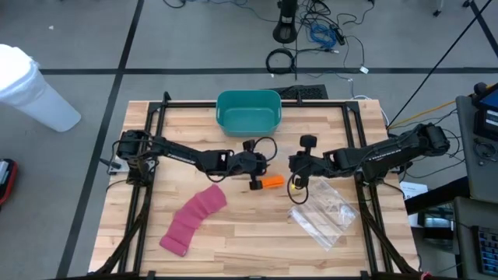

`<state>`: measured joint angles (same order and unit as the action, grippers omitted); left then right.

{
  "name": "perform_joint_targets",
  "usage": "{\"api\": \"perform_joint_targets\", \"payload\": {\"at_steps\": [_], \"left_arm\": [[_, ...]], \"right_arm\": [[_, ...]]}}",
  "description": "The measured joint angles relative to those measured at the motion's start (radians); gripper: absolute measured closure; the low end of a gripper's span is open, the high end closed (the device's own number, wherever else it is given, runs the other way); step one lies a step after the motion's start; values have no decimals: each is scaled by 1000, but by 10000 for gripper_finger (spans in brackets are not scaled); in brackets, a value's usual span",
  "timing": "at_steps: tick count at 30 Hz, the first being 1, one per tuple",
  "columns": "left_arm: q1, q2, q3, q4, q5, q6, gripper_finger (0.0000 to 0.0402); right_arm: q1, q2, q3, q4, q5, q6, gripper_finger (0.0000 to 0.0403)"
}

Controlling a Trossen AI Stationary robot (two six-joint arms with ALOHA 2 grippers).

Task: Roll bandage
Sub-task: Put the orange bandage into the transparent zip bag

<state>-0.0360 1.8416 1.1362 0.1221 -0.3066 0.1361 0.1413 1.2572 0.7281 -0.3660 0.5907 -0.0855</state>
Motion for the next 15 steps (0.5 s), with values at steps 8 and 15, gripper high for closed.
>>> {"api": "perform_joint_targets", "payload": {"at_steps": [8, 15], "left_arm": [[-4, -81, 1, 1, 18, 29, 277], [-1, -157, 1, 59, 17, 28, 274]], "right_arm": [[-6, 11, 0, -6, 2, -30, 403], [-14, 54, 0, -5, 22, -43, 403]]}}
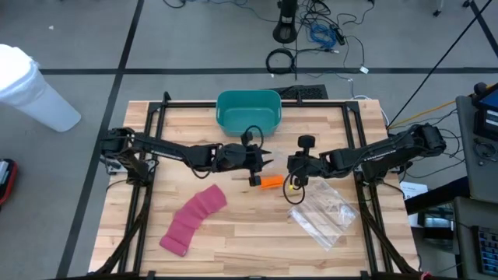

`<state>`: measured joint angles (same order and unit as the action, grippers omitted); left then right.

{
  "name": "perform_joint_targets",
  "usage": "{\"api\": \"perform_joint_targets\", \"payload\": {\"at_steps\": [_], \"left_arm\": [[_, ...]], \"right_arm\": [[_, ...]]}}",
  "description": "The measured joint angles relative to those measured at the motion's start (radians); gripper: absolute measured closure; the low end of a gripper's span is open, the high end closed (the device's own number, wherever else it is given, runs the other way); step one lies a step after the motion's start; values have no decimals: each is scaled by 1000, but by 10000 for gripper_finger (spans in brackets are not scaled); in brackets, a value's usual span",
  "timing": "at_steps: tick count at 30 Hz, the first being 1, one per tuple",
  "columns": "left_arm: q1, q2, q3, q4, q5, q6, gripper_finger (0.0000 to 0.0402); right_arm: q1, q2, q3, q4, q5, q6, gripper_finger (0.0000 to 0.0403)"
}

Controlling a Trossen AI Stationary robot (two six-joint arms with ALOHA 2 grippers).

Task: Roll bandage
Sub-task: Put the orange bandage into the transparent zip bag

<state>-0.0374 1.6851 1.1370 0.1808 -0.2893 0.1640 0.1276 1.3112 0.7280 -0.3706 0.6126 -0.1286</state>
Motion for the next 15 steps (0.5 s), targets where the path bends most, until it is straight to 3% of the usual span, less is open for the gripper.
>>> {"api": "perform_joint_targets", "payload": {"at_steps": [9, 15], "left_arm": [[19, 23, 0, -1, 2, -1, 274], [44, 52, -1, 74, 94, -28, 274]], "right_arm": [[0, 4, 0, 49, 70, -7, 403], [1, 4, 0, 129, 62, -65, 403]]}}
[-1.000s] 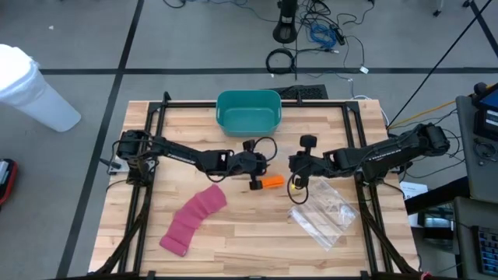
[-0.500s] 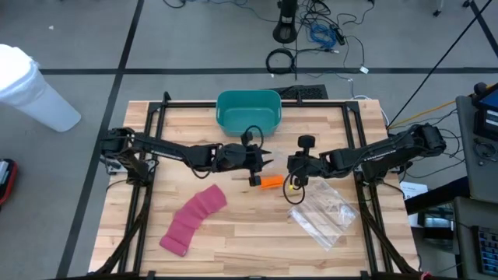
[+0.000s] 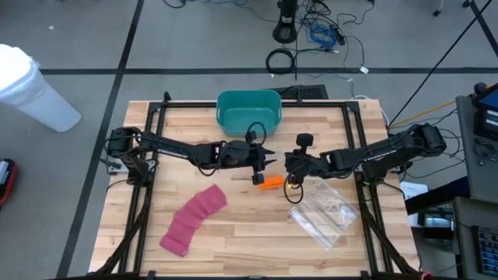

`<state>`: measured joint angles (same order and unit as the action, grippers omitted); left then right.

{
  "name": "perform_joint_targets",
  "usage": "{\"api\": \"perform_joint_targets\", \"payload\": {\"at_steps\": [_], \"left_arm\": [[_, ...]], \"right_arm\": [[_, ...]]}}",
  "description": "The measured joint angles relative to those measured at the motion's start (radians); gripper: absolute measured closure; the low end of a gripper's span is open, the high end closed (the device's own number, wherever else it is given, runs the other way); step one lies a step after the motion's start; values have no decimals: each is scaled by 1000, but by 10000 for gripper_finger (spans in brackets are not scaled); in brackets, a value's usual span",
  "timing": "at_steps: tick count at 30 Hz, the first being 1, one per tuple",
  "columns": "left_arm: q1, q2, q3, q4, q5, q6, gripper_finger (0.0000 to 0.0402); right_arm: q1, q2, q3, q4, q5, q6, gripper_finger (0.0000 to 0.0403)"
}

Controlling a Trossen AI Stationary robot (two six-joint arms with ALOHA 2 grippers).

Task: Roll bandage
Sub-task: Put the orange bandage into the transparent zip bag

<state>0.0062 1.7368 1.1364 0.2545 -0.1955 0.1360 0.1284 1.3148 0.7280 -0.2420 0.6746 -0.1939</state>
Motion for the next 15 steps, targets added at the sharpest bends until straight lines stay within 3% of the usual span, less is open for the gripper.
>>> {"api": "perform_joint_targets", "payload": {"at_steps": [15], "left_arm": [[24, 57, 16, 29, 25, 3, 274]], "right_arm": [[-6, 0, 0, 22, -28, -57, 403]]}}
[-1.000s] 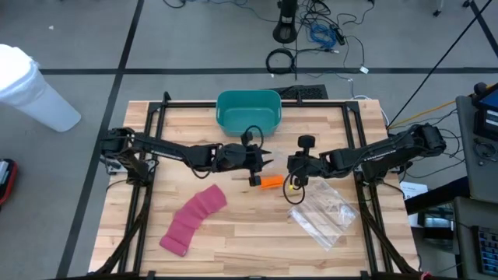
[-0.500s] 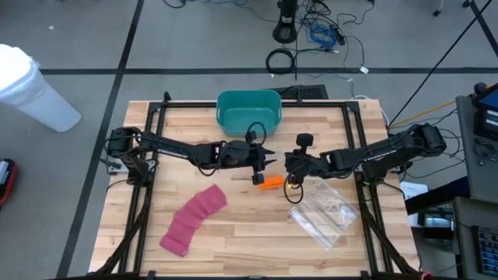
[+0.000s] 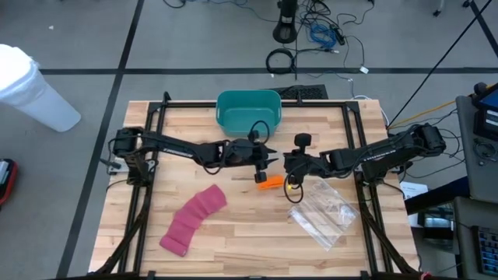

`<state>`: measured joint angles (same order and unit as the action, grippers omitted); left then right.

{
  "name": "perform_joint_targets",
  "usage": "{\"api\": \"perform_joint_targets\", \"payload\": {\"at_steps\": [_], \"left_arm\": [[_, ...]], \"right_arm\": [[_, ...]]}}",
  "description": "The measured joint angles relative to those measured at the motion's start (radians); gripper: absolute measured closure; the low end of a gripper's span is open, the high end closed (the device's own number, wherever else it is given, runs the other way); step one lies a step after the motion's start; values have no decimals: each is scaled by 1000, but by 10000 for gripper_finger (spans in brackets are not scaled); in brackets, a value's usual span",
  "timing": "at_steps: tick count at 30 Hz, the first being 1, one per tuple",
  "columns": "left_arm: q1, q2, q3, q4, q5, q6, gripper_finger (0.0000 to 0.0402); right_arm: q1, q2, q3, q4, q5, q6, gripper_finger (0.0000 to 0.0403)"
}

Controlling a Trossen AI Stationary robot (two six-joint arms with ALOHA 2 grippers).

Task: Roll bandage
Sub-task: Put the orange bandage into the transparent zip bag

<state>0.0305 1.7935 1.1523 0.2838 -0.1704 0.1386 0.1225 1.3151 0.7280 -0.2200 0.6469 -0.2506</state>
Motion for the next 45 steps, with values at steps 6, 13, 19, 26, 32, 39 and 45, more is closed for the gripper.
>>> {"api": "perform_joint_targets", "payload": {"at_steps": [6, 13, 19, 26, 32, 39, 45], "left_arm": [[3, 41, 66, -91, 10, 6, 274], [4, 51, 95, -185, -82, 5, 274], [22, 51, 95, -239, -128, 5, 274], [26, 51, 95, -277, -137, 5, 275], [26, 51, 95, -330, -137, 3, 321], [9, 51, 95, -328, -100, 79, 392], [2, 51, 95, -327, -96, 86, 398]], "right_arm": [[-14, 0, 0, 31, -1, -27, 403], [-23, 0, 0, 34, -1, -31, 403], [-23, 0, 0, 33, 1, -35, 403], [-23, 0, 0, 33, 4, -50, 403], [-23, 0, 0, 32, 4, -50, 403], [-23, 0, 0, 25, -52, -50, 403], [-22, 0, 0, 26, -82, 2, 389]]}}
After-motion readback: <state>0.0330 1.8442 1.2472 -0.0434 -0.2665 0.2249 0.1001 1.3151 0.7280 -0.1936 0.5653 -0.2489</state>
